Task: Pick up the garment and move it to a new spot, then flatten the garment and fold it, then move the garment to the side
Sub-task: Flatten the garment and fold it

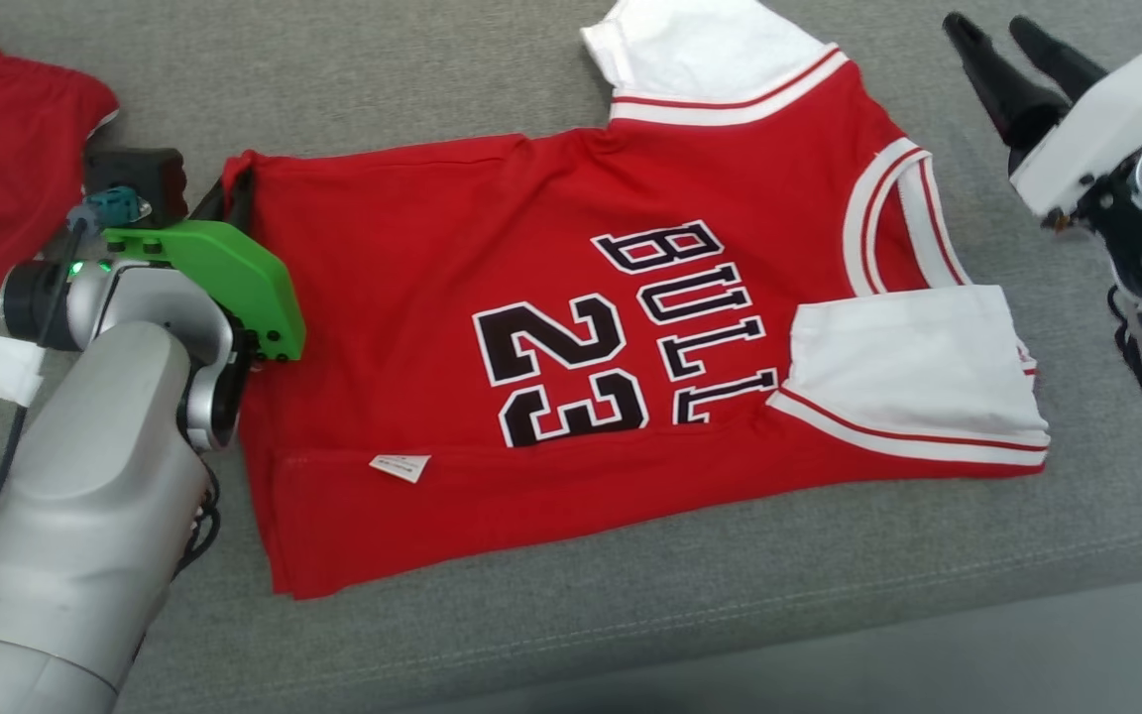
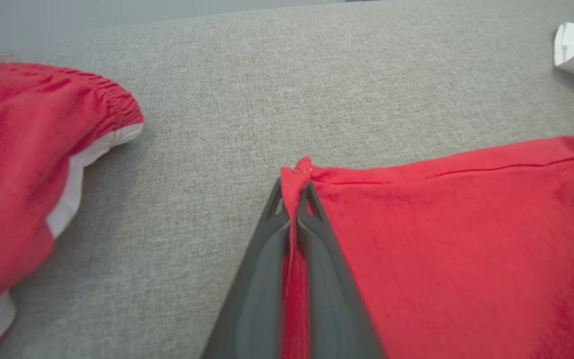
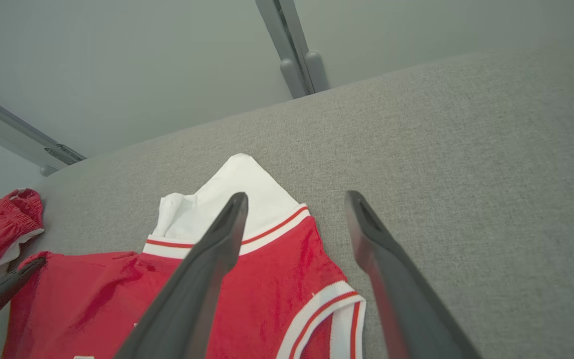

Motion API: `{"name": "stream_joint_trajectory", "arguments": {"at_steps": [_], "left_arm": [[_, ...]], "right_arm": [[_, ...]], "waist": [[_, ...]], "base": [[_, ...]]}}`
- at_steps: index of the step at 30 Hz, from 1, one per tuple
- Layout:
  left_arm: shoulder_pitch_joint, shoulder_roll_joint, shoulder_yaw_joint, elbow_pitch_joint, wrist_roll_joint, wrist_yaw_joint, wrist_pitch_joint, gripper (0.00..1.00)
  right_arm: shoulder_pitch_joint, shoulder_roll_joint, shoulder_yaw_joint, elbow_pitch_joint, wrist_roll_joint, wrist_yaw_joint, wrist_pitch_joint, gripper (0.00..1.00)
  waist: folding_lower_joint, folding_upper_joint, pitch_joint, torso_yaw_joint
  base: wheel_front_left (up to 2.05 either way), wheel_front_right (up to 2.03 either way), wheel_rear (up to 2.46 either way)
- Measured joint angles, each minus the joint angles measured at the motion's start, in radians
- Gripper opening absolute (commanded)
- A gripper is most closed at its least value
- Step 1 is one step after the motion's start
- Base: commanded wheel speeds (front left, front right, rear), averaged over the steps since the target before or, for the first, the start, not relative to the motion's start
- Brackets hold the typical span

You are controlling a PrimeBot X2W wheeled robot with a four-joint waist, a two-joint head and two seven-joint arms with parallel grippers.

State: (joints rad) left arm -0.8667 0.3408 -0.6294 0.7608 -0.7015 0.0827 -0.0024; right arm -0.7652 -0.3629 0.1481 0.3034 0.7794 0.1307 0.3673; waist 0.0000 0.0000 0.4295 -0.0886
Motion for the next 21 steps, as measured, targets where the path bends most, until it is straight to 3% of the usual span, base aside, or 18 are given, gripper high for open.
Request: {"name": "stream_joint_trajectory", "arguments": {"at_steps": [10,21], "left_arm": [[-0.039,-0.12,-0.039,-0.061,0.009,0.004,-0.044,0.0],[-0.097,-0.232,-0.079,-0.024,0.01,-0.023,-0.078,0.0]], "right_arm": [[-0.313,-0.055,0.121,0.277,-0.134,0.0,0.102,1.0],[-0.452,-0.098,0.218,0.481,-0.18,0.0,0.105,1.0]], "waist": [[0.0,0.0,0.05,0.152],[0.0,0.0,0.11,0.304]], "base": [[0.0,0.0,0.0],[0.0,0.0,0.0]]}}
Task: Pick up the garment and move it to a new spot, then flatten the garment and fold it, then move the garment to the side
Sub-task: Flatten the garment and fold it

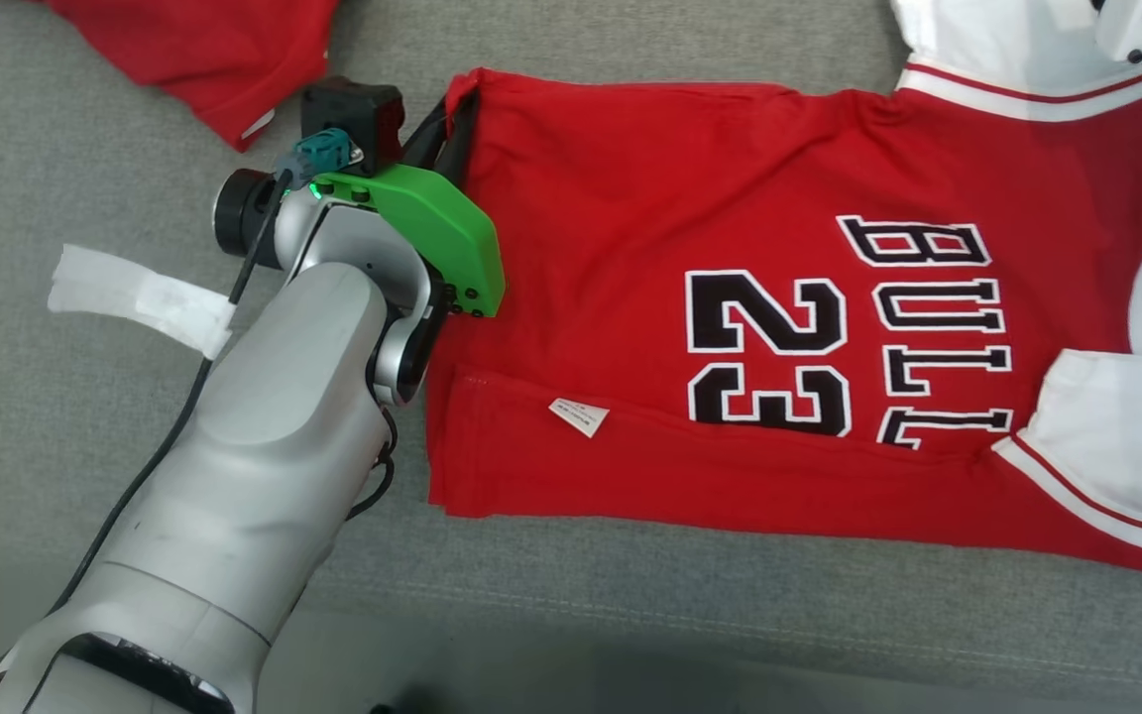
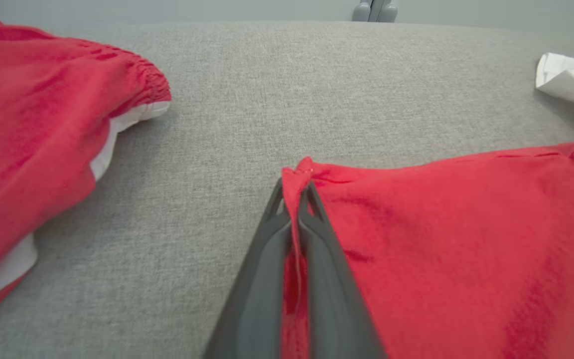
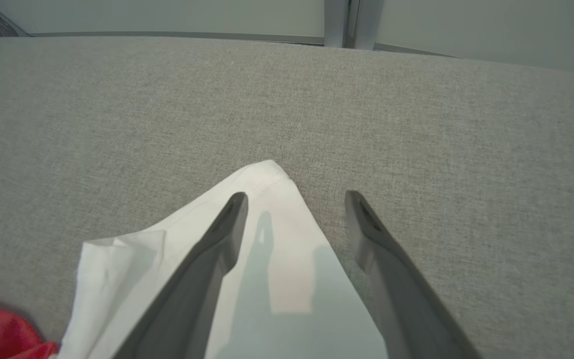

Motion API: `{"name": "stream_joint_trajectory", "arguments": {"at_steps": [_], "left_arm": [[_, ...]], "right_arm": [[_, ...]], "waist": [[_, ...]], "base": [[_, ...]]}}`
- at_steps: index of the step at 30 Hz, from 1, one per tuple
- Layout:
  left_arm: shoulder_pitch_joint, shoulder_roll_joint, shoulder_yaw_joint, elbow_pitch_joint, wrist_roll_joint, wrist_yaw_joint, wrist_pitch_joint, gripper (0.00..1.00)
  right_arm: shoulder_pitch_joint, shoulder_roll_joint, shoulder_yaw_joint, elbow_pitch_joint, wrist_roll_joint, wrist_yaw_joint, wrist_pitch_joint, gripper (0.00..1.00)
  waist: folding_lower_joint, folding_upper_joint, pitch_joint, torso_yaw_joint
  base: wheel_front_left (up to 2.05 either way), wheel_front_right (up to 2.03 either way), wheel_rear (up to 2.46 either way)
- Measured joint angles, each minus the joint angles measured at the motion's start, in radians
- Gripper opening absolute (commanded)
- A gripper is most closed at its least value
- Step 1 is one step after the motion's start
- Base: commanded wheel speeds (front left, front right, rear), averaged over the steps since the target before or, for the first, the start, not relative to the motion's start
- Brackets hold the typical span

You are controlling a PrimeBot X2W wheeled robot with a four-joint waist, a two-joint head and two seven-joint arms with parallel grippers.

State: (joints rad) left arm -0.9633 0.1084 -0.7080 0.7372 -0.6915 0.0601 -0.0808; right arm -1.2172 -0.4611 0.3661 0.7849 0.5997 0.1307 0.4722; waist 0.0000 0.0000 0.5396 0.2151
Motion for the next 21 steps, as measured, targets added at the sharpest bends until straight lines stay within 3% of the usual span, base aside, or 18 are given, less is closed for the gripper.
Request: {"name": "stream_joint_trajectory", "arguments": {"at_steps": [12,13,14,16,17,21], "left_arm": [[-0.033,-0.032,-0.021,0.052,-0.003,-0.022,-0.026,0.0],[-0.036,-0.033,-0.022,0.057,-0.003,-0.024,-0.026,0.0],[-0.039,-0.033,-0.023,0.061,-0.003,-0.025,-0.027,0.0],[-0.046,-0.035,-0.025,0.069,-0.005,-0.026,-0.028,0.0],[-0.052,-0.036,-0.026,0.073,-0.007,-0.027,-0.028,0.0],[-0.068,-0.036,-0.028,0.086,-0.007,-0.032,-0.032,0.0]], "right_arm": [[-0.067,-0.015,0.083,0.106,0.003,0.0,0.015,1.0],[-0.067,-0.015,0.09,0.107,0.006,0.0,0.014,0.66],[-0.067,-0.015,0.095,0.108,0.009,0.0,0.01,0.43],[-0.067,-0.016,0.109,0.107,0.014,0.0,0.003,0.19],[-0.068,-0.018,0.119,0.104,0.014,0.0,-0.002,0.01],[-0.077,-0.03,0.138,0.107,0.012,0.001,-0.055,0.0]], "waist": [[0.0,0.0,0.042,0.06],[0.0,0.0,0.042,0.06],[0.0,0.0,0.043,0.059],[0.0,0.0,0.046,0.057],[0.0,0.0,0.048,0.055],[0.0,0.0,0.054,0.048]], "base": [[0.0,0.0,0.0],[0.0,0.0,0.0],[0.0,0.0,0.0],[0.0,0.0,0.0],[0.0,0.0,0.0],[0.0,0.0,0.0]]}}
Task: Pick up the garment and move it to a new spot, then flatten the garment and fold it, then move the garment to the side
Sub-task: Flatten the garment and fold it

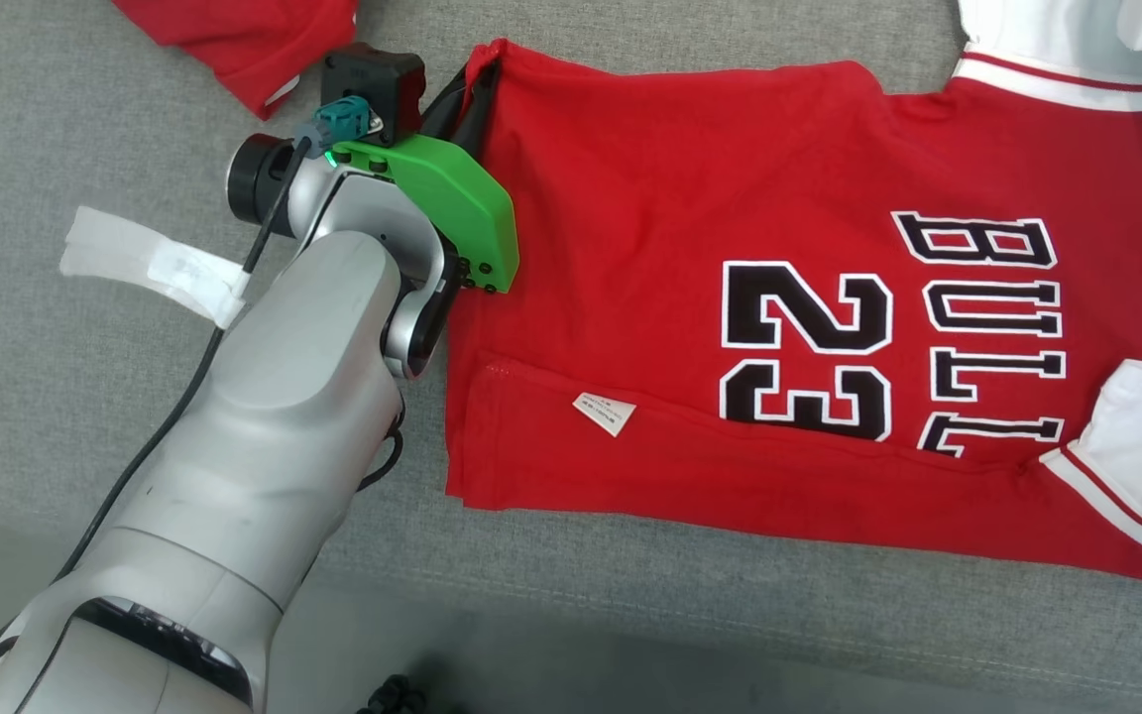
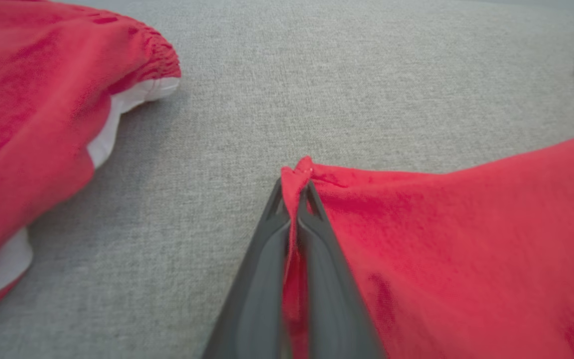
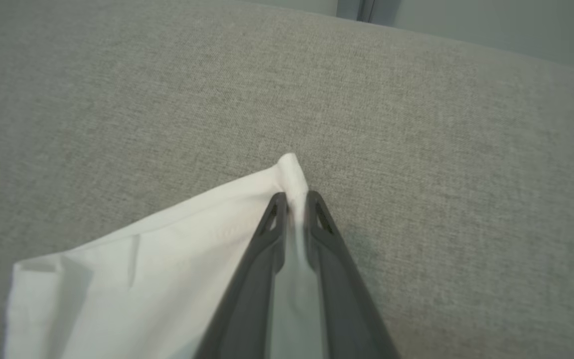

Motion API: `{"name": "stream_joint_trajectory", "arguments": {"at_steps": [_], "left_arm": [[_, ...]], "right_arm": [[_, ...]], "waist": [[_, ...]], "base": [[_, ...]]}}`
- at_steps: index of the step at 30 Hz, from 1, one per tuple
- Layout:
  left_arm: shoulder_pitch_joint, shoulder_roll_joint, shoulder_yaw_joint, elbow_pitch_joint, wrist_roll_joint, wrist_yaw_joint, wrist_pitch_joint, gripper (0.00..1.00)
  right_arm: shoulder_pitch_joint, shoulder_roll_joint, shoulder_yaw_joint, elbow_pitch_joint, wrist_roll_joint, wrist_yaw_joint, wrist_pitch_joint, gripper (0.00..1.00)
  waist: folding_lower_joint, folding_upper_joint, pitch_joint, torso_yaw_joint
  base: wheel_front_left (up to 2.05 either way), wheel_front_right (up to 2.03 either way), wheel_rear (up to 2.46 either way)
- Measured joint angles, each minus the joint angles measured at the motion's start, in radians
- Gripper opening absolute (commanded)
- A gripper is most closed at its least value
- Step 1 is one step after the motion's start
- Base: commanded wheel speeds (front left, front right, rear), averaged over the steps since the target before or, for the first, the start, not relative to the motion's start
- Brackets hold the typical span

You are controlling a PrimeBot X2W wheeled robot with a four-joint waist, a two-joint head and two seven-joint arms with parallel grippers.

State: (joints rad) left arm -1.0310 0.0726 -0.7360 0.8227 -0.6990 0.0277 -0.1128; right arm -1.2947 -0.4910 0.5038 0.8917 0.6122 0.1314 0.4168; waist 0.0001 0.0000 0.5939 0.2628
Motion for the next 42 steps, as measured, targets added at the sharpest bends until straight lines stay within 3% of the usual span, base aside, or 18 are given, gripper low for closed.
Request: {"name": "stream_joint_trajectory", "arguments": {"at_steps": [10,24,33,36,42], "left_arm": [[-0.046,0.006,0.013,0.022,-0.006,-0.002,-0.022,0.0],[-0.051,0.031,0.077,0.035,-0.086,-0.02,-0.023,0.0],[-0.026,0.065,0.105,0.04,-0.127,-0.033,-0.012,0.0],[-0.007,0.086,0.103,0.03,-0.128,-0.045,-0.011,0.07],[0.028,0.143,0.088,0.004,-0.126,-0.066,0.001,0.0]], "right_arm": [[-0.059,-0.007,-0.031,0.08,-0.04,0.0,-0.211,0.0],[-0.074,0.043,-0.039,0.144,0.015,0.0,-0.323,0.0],[-0.017,0.059,0.021,0.076,0.12,0.0,-0.335,0.0],[0.021,0.052,0.049,0.034,0.165,0.0,-0.341,0.0],[0.098,0.017,0.098,-0.033,0.242,0.0,-0.36,0.0]], "waist": [[0.0,0.0,0.006,-0.026],[0.0,0.0,-0.013,-0.067],[0.0,0.0,-0.054,-0.1],[-0.0001,0.0,-0.075,-0.114],[-0.0001,0.0,-0.121,-0.148]], "base": [[0.0,0.0,0.0],[0.0,0.0,0.0],[0.0,0.0,0.0],[0.0,0.0,0.0],[0.0,0.0,0.0]]}}
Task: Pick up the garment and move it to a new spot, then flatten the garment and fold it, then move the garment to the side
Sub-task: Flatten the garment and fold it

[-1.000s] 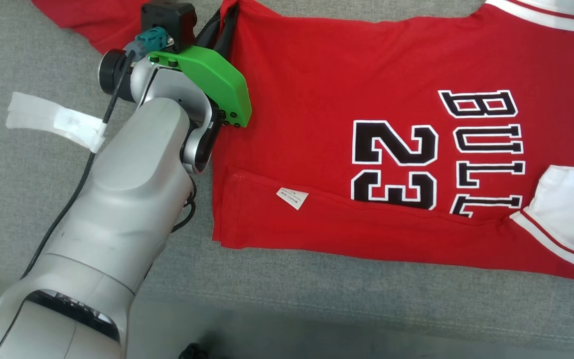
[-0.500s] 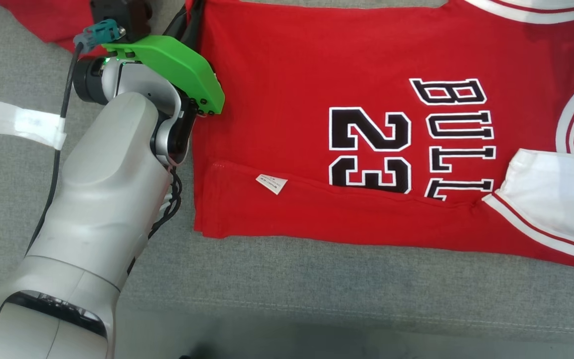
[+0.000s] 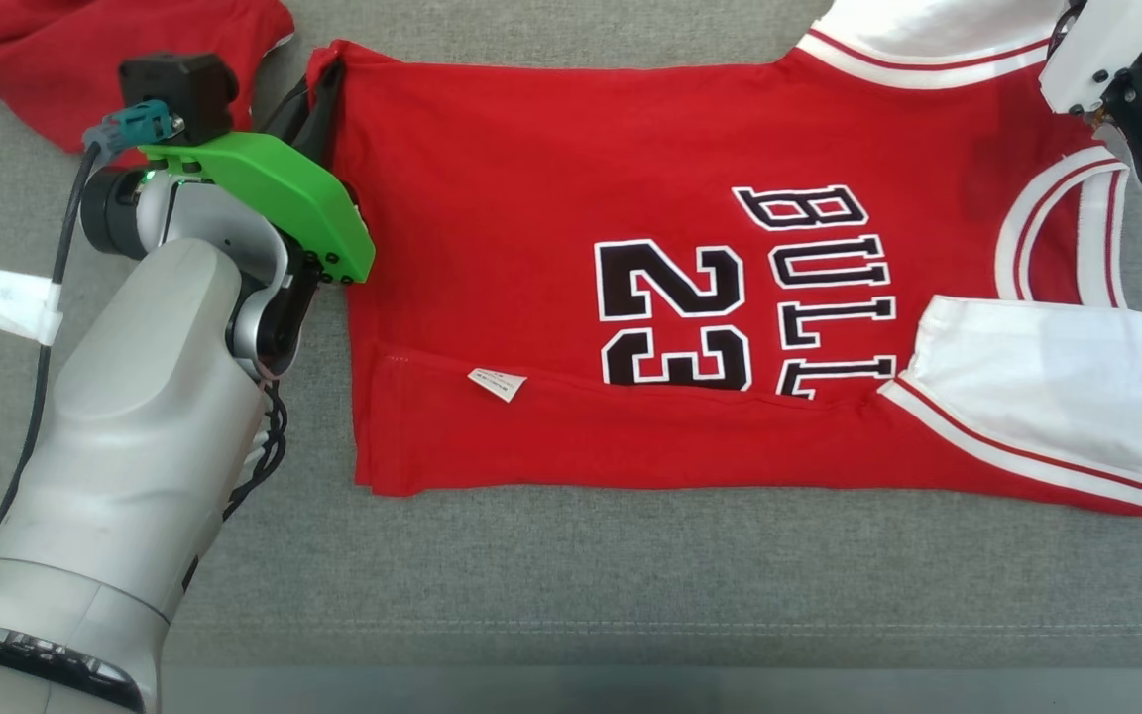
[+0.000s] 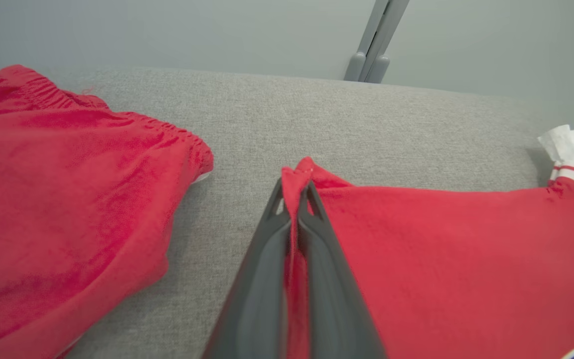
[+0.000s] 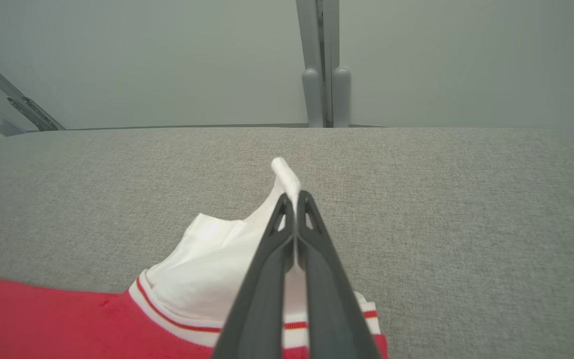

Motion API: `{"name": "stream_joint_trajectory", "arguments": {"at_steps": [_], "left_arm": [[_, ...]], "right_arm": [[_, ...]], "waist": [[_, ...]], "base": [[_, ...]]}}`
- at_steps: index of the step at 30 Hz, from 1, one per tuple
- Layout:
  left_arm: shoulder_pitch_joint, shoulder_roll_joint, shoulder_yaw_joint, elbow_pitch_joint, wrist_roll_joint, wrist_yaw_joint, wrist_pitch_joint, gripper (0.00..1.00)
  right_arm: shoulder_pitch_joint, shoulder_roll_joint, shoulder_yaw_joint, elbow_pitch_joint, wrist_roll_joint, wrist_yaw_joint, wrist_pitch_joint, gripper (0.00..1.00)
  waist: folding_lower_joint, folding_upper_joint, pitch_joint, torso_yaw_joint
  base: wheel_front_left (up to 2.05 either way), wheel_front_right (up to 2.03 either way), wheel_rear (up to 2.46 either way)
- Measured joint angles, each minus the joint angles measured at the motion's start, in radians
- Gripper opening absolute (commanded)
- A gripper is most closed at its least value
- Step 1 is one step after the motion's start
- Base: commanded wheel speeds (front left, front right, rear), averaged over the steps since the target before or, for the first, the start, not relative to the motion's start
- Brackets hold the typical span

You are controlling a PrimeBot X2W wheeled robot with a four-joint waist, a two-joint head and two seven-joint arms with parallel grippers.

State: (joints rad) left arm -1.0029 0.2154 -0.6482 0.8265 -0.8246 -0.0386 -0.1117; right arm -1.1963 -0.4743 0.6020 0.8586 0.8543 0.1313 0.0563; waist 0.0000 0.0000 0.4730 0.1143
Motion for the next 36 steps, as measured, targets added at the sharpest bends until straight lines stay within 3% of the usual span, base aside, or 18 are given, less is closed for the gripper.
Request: {"name": "stream_joint_trajectory", "arguments": {"at_steps": [9,16,27,36], "left_arm": [[0.087,0.065,-0.01,-0.124,0.009,-0.018,-0.036,0.0],[0.273,0.124,0.011,-0.297,0.003,0.025,-0.109,0.07],[0.479,0.149,0.053,-0.497,0.015,0.086,-0.145,0.12],[0.591,0.136,0.069,-0.533,0.032,0.098,-0.148,0.23]], "right_arm": [[0.122,-0.058,0.067,-0.12,0.116,0.0,-0.045,0.0],[0.254,-0.125,0.116,-0.237,0.208,0.0,-0.1,0.0],[0.355,-0.166,0.161,-0.291,0.283,0.0,-0.165,0.0],[0.394,-0.168,0.227,-0.293,0.301,0.0,-0.201,0.0]], "waist": [[0.0,0.0,-0.067,-0.047],[0.0,0.0,-0.115,-0.081],[0.0,0.0,-0.144,-0.108],[0.0,0.0,-0.154,-0.114]], "base": [[0.0,0.0,0.0],[0.0,0.0,0.0],[0.0,0.0,0.0],[0.0,0.0,0.0]]}}
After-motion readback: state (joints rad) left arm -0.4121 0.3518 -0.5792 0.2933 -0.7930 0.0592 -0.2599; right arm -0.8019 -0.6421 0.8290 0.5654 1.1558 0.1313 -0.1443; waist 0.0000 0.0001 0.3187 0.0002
